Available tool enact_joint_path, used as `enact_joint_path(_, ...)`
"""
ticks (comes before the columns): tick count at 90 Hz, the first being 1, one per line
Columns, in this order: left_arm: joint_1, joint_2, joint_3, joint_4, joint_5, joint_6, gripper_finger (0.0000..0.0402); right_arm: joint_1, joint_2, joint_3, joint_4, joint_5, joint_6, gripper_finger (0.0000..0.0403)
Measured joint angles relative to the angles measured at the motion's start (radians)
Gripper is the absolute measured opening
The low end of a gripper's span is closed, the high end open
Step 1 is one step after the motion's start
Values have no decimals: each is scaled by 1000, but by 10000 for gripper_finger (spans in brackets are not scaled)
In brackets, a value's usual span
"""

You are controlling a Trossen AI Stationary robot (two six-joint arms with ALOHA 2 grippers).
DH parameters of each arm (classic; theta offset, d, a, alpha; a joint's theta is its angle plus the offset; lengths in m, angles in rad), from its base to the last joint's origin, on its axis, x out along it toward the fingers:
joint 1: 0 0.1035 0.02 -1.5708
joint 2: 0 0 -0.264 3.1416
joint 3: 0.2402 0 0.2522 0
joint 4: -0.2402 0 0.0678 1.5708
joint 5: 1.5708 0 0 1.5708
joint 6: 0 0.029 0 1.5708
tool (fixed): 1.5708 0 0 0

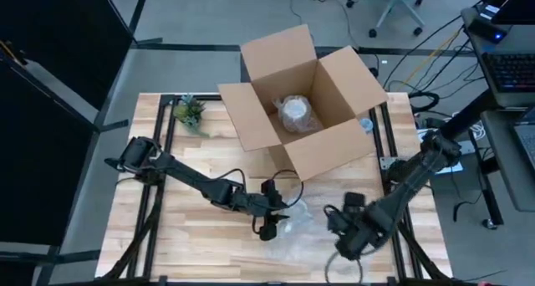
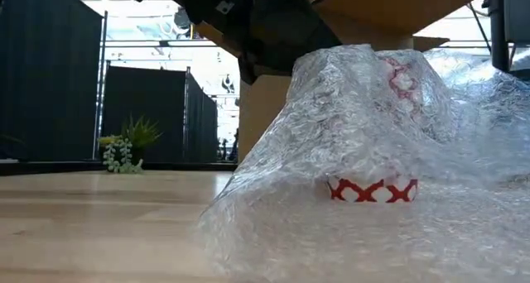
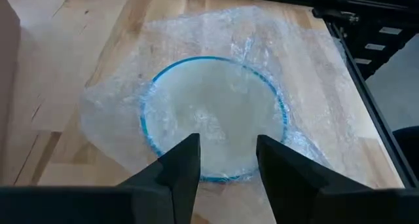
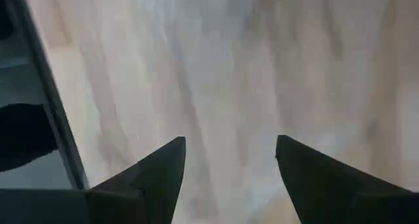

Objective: Wrap mug
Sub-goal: Wrap the red mug with the bubble wrap

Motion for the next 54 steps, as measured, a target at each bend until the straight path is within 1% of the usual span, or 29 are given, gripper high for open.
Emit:
enact_joint_path(6, 0, 0, 0, 5, 3, 0, 141, 38, 0, -74, 8, -53, 118, 224)
enact_joint_path(13, 0, 0, 0, 6, 3, 0, 141, 84, 0, -161, 35, -143, 225, 224)
enact_joint_path(20, 0, 0, 0, 6, 3, 0, 141, 129, 0, -239, 102, -208, 293, 224)
enact_joint_path(27, 0, 0, 0, 7, 3, 0, 141, 167, 0, -306, 204, -236, 334, 224)
enact_joint_path(41, 0, 0, 0, 9, 3, 0, 141, 203, 0, -406, 386, -240, 366, 224)
enact_joint_path(48, 0, 0, 0, 9, 3, -1, 141, 209, 0, -430, 407, -218, 361, 219)
enact_joint_path(54, 0, 0, 0, 9, 4, -1, 141, 210, 0, -440, 409, -165, 355, 205)
